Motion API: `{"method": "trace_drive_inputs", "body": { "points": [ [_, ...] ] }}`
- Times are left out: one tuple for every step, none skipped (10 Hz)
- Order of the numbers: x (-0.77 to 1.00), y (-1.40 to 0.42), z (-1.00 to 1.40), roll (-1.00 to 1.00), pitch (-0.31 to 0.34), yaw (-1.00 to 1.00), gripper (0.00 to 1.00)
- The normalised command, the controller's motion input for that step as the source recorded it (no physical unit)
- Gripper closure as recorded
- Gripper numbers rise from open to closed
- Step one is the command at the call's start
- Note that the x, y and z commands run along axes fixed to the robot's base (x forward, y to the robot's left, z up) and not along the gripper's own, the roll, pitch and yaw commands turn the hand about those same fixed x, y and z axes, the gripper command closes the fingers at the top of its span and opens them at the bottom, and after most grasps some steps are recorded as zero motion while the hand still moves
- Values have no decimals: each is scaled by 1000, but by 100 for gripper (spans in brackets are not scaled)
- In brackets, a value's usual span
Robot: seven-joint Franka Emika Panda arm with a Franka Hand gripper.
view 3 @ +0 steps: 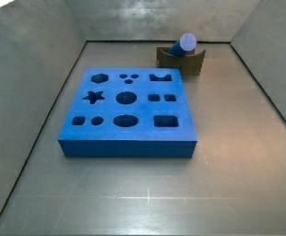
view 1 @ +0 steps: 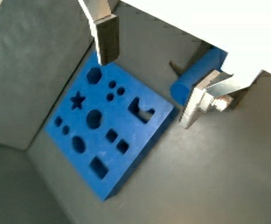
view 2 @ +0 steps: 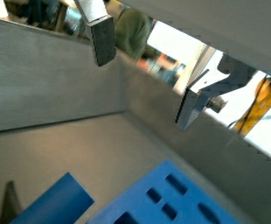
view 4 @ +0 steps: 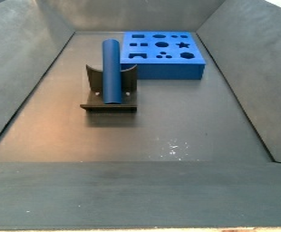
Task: Pick up the round object. Move up. Place the round object on the fixture. Regrasp the round object. Move to above the board. Insert the round object.
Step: Regrasp the round object.
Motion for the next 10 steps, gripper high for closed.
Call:
{"method": "trace_drive_inputs", "body": {
  "points": [
    [-4,-82,52,1000,65,33,0],
    [-7,-60,50,1000,66,33,0],
    [-13,-50,37,1000,63,33,0],
    [-17,-38,29,1000,61,33,0],
    [-14,-30,16,1000,58,34,0],
    [-12,-25,11,1000,56,34,0],
    [-5,-23,14,1000,52,35,0],
    [-2,-20,12,1000,50,36,0],
    [3,-20,11,1000,48,38,0],
    [7,-19,13,1000,48,39,0]
  ]
}}
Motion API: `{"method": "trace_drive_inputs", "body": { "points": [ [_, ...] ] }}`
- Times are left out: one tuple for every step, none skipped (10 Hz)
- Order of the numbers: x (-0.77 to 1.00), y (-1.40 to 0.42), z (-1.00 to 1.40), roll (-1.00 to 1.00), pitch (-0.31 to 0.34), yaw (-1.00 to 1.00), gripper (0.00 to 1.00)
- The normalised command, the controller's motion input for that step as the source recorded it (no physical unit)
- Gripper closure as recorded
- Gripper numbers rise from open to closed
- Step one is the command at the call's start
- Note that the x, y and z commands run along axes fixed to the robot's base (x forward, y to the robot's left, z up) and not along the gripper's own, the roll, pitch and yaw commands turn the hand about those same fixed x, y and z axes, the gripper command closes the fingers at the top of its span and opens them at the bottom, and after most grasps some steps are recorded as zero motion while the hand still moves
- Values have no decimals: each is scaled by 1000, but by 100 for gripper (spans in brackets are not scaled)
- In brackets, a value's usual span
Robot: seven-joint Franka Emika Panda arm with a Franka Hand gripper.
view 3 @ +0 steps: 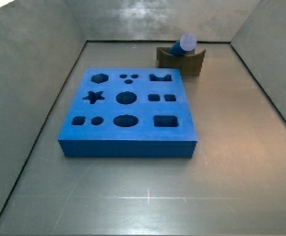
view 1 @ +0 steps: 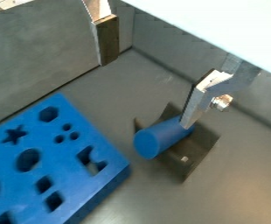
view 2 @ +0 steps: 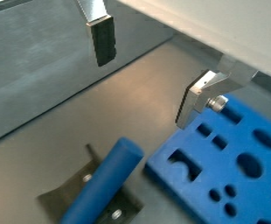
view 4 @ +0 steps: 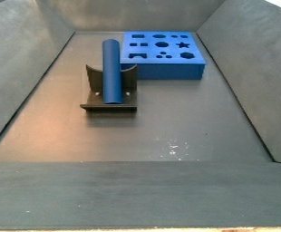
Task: Pick up the round object. Move up. Place the round object on the fixture. Regrasp the round object. Move to above the board. Insert the round object.
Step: Regrasp the round object.
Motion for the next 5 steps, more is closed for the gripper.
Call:
{"method": "trace_drive_inputs", "body": {
  "points": [
    [9,-19,14,1000,54,42,0],
    [12,-19,12,1000,59,43,0],
    [24,-24,10,1000,69,47,0],
    [39,-25,5,1000,77,51,0],
    [50,-27,3,1000,89,56,0]
  ]
}}
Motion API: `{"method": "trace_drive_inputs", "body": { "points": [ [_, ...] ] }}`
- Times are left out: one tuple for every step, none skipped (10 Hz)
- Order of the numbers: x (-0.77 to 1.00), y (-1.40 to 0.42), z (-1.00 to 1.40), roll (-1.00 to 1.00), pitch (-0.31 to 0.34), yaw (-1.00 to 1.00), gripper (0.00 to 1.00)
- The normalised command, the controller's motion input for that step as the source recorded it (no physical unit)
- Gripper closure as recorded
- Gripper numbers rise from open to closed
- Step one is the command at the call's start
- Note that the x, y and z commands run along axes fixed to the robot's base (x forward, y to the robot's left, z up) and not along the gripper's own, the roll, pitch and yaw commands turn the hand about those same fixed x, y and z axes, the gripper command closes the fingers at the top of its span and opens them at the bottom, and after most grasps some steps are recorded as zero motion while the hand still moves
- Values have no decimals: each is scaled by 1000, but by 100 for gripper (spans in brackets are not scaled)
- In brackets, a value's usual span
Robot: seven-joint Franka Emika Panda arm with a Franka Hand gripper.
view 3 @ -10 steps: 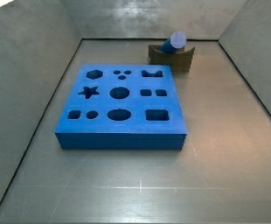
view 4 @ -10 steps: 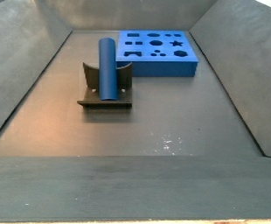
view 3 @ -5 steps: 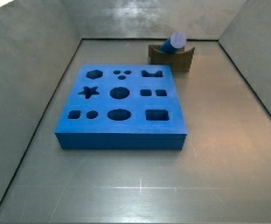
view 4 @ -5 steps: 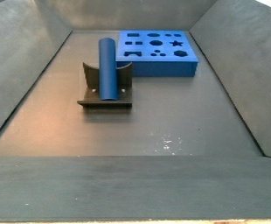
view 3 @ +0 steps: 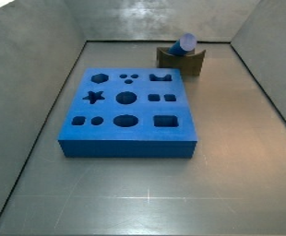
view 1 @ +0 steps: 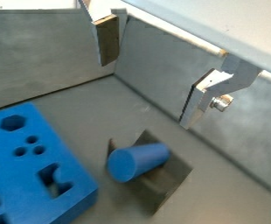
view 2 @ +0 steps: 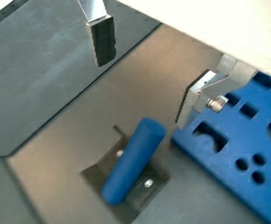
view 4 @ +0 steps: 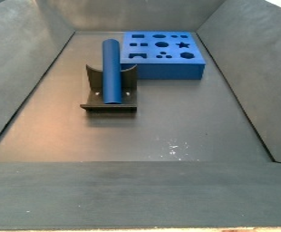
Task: Pick up the round object. Move up. Place the round object on the fixture. Regrasp the round object. Move to above the board. Insert the round object.
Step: Regrasp the round object.
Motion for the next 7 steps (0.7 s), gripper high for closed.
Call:
{"method": "trace_drive_inputs", "body": {
  "points": [
    [71,-32,1,1000,107,64,0],
    [85,-34,-1,1000,123,72,0],
    [97,-39,-2,1000,141,83,0],
    [100,-42,-2,1000,162,103,0],
    [98,-44,-3,1000,180,124,0],
    [100,-45,-6,1000,196,152,0],
    [101,-49,-4,1000,212,189,0]
  ]
}}
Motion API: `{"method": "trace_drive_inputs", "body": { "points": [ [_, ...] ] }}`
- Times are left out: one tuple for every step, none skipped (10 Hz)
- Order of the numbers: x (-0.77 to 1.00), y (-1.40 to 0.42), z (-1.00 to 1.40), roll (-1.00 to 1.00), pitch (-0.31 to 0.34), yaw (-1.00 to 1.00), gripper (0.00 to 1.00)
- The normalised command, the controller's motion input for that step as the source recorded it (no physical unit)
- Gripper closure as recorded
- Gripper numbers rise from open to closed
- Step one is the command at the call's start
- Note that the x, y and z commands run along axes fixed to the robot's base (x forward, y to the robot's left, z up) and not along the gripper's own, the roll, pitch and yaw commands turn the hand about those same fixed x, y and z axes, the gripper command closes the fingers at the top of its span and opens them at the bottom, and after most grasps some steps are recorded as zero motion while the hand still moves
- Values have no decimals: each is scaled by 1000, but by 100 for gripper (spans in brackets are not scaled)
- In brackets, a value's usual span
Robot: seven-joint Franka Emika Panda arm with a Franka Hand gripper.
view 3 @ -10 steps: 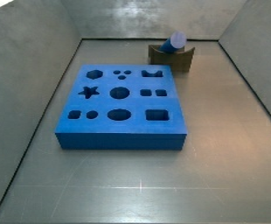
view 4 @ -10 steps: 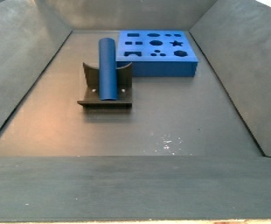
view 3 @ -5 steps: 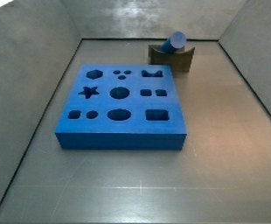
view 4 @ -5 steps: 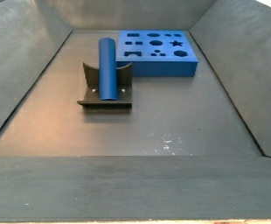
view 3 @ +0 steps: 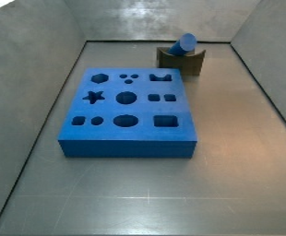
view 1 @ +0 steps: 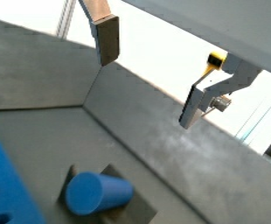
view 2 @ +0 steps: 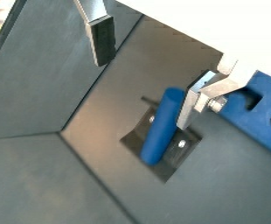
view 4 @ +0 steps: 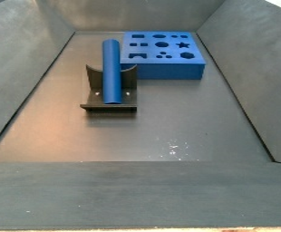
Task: Pick up the round object. Move up. Place the round object on the fixture. Regrasp the round object. Move to above the board. Insert the round object.
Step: Regrasp the round object.
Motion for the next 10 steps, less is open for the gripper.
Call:
{"method": "trace_drive_inputs", "body": {
  "points": [
    [104,-49,-8,968,219,234,0],
    [108,-55,-8,729,178,255,0],
    [109,-55,-7,545,141,264,0],
    [106,-49,-5,324,90,260,0],
    [100,-38,2,254,65,255,0],
    [86,-44,-4,189,11,237,0],
    [79,-48,-10,174,-13,218,0],
    [33,46,-1000,241,-19,149,0],
    [34,46,-1000,240,-22,133,0],
    [44,41,-1000,206,-56,105,0]
  ]
}}
